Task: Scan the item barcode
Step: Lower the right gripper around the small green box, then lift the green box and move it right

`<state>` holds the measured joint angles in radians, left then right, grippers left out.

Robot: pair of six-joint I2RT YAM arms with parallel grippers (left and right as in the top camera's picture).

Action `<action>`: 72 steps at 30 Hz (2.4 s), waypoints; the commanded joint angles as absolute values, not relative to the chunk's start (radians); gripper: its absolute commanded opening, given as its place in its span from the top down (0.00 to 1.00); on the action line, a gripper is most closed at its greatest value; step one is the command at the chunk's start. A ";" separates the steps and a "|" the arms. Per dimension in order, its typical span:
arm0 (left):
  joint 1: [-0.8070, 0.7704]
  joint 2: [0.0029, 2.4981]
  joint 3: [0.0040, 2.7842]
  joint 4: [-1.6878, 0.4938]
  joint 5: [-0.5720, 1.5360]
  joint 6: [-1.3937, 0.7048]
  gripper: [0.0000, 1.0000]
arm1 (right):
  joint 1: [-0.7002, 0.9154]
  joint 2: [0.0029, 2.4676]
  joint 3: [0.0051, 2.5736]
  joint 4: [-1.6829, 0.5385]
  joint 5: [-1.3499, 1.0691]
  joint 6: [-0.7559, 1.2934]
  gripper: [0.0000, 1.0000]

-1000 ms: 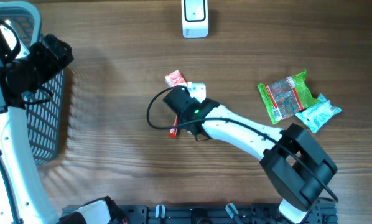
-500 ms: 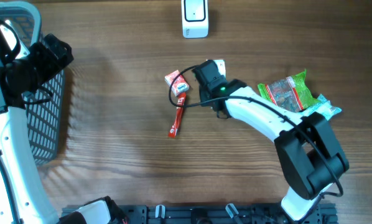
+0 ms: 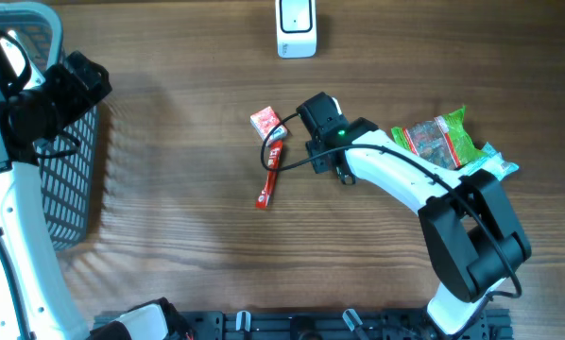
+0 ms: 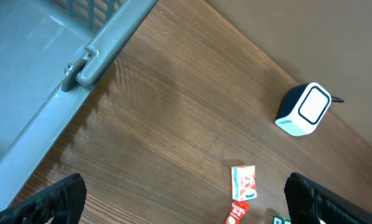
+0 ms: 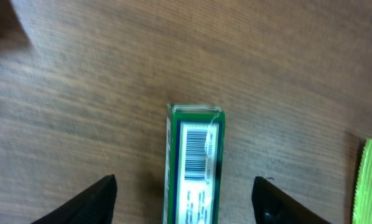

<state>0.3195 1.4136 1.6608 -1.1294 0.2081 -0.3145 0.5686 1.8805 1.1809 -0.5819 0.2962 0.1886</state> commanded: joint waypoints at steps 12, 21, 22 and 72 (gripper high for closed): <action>0.316 1.413 1.669 -1.127 0.220 -0.295 0.00 | 0.375 1.730 1.230 -0.781 -0.113 0.131 0.12; 0.316 1.413 1.669 -1.127 0.220 -0.295 0.00 | 0.376 1.737 1.055 -0.593 -0.135 0.132 0.34; 0.316 1.413 1.669 -1.127 0.220 -0.295 0.00 | 0.376 1.737 1.049 -0.579 -0.158 0.131 0.34; 0.316 1.413 1.669 -1.127 0.220 -0.295 0.00 | 0.555 1.750 0.973 -0.292 0.257 0.681 0.53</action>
<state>0.3195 1.4136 1.6608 -1.1294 0.2081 -0.3145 0.5568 1.7355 0.9810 -0.3012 0.1787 0.6979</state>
